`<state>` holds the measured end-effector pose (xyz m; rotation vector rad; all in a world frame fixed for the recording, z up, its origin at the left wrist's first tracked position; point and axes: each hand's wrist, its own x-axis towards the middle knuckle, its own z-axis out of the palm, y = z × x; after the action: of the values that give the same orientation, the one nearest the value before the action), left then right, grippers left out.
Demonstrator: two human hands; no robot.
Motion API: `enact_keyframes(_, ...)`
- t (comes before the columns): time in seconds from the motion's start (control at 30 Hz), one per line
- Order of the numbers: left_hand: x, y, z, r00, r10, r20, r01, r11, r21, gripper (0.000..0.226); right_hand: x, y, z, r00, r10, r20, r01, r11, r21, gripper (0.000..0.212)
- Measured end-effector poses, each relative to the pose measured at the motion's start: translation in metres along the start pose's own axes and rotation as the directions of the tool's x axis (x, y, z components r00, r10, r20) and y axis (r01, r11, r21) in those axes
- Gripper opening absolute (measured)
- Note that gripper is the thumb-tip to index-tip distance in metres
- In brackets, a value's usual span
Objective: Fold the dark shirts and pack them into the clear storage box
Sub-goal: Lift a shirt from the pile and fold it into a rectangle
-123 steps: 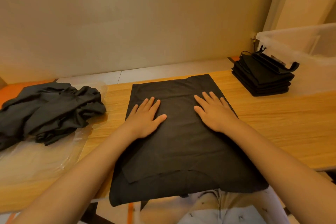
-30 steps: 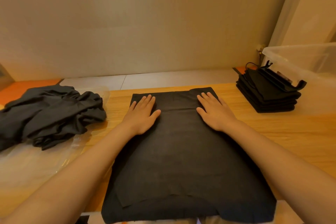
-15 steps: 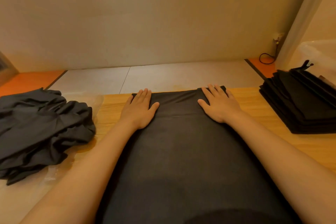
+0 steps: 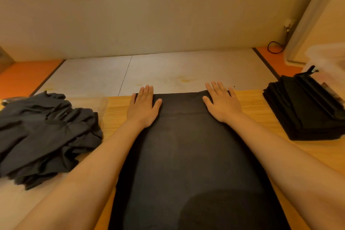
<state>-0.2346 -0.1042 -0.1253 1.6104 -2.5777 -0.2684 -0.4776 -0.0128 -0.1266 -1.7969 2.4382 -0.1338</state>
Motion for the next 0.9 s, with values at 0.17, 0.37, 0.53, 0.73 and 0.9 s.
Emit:
enact_keyframes(0.17, -0.028, 0.003, -0.014, 0.993, 0.108, -0.056, -0.108, 0.994, 0.001, 0.061, -0.027, -0.009, -0.010, 0.997, -0.030, -0.077, 0.029, 0.999, -0.015, 0.057)
enact_keyframes(0.37, -0.142, 0.005, -0.013, 0.964, 0.263, 0.040, -0.260, 0.963, -0.067, 0.062, -0.131, -0.034, -0.009, 0.995, -0.104, -0.012, 0.104, 0.994, 0.031, 0.055)
enact_keyframes(0.53, -0.245, -0.008, -0.021, 0.900, 0.435, 0.003, -0.429, 0.889, -0.158, 0.066, -0.229, -0.030, -0.017, 0.955, -0.297, -0.016, 0.297, 0.947, 0.125, 0.055)
enact_keyframes(0.73, -0.291, -0.040, -0.008, 0.820, 0.564, 0.098, -0.561, 0.826, -0.058, 0.088, -0.297, -0.006, -0.013, 0.898, -0.436, 0.062, 0.431, 0.899, 0.080, 0.074)
enact_keyframes(0.9, -0.299, -0.050, 0.008, 0.777, 0.627, 0.053, -0.628, 0.768, 0.121, 0.091, -0.314, -0.003, 0.005, 0.897, -0.428, 0.112, 0.434, 0.900, -0.039, 0.088)
